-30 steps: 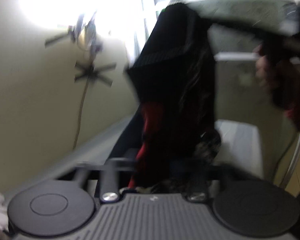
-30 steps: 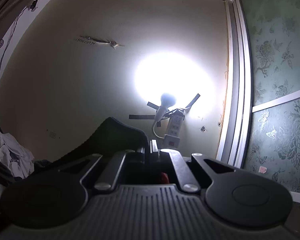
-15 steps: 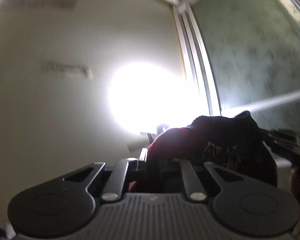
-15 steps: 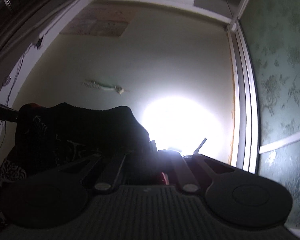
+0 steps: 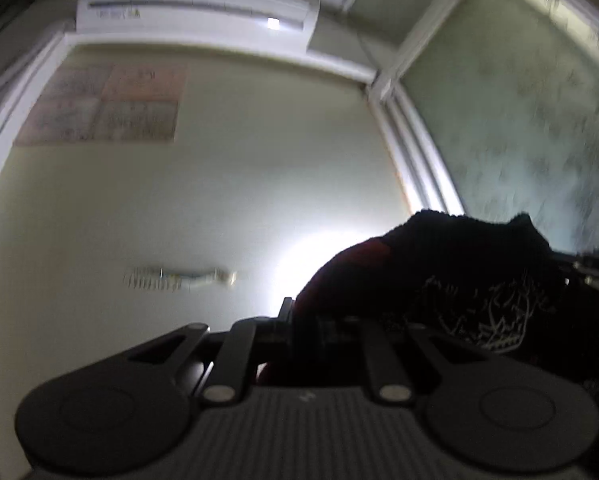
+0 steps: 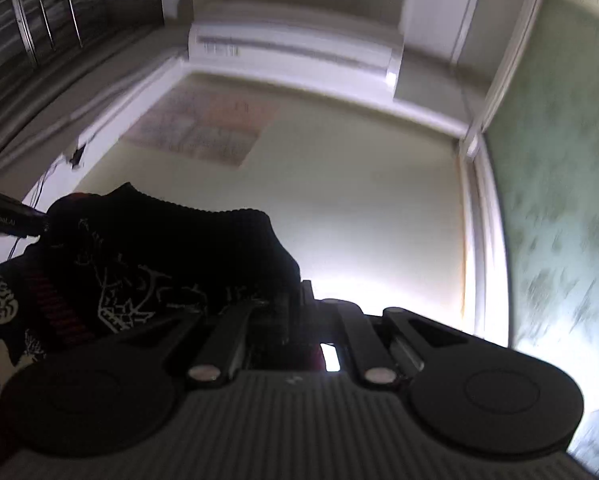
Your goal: Fold small clothes
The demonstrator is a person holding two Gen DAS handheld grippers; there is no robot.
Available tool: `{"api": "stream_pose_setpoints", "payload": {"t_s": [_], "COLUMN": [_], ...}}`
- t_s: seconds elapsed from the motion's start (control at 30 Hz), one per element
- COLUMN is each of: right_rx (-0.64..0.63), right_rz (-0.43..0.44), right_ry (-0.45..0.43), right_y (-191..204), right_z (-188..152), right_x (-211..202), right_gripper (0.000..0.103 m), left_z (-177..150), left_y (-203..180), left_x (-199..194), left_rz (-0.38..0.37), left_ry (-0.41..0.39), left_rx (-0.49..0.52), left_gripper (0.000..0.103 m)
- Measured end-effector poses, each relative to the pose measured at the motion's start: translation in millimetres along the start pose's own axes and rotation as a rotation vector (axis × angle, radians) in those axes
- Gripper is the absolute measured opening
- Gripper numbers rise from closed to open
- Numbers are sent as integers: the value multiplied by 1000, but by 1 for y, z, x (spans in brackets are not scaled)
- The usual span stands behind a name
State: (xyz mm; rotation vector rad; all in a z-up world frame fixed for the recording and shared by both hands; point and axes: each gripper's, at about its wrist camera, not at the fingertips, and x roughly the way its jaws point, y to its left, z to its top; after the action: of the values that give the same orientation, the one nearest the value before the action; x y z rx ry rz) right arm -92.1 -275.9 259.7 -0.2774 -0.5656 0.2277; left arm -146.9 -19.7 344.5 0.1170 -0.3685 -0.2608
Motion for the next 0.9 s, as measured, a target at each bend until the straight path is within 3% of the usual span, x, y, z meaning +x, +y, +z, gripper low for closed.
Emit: {"api": "stream_pose_setpoints", "payload": {"t_s": [0.13, 0.27, 0.3, 0.33, 0.37, 0.4, 0.43, 0.47, 0.53, 0.6, 0.67, 0.77, 0.9], "right_rx": [34, 100, 89, 79, 87, 120, 160, 183, 168, 196, 286, 459, 696], "right_rz": [10, -16, -23, -65, -91, -72, -32, 5, 29, 31, 44, 43, 67], "right_ry": [186, 428, 525, 641, 729, 786, 811, 826, 874, 951, 1034, 1090, 1063], "right_y": [-2, 10, 14, 17, 16, 11, 3, -5, -18, -31, -35, -38, -36], "right_z": [-62, -164, -196, -231, -259, -279, -292, -305, -326, -344, -362, -374, -372], "right_x": [54, 146, 167, 182, 184, 175, 159, 136, 86, 43, 5, -25, -19], "right_gripper": [7, 11, 28, 50, 53, 51, 51, 52, 56, 60, 62, 63, 63], "left_z": [-65, -153, -182, -221, -254, -286, -316, -335, -366, -388, -412, -432, -431], "left_y": [-3, -15, -21, -26, -25, -21, -14, -7, 4, 17, 34, 52, 53], "left_x": [62, 156, 184, 209, 226, 235, 230, 218, 180, 143, 111, 80, 61], "left_rz": [48, 174, 205, 261, 291, 289, 259, 220, 174, 167, 142, 95, 32], "left_ry": [178, 376, 445, 558, 683, 810, 909, 939, 951, 969, 1028, 1117, 1128], "left_rx": [16, 26, 56, 107, 125, 96, 14, -45, -63, -65, -135, -267, -380], "left_gripper": [11, 17, 30, 32, 31, 25, 22, 25, 27, 43, 45, 49, 53]}}
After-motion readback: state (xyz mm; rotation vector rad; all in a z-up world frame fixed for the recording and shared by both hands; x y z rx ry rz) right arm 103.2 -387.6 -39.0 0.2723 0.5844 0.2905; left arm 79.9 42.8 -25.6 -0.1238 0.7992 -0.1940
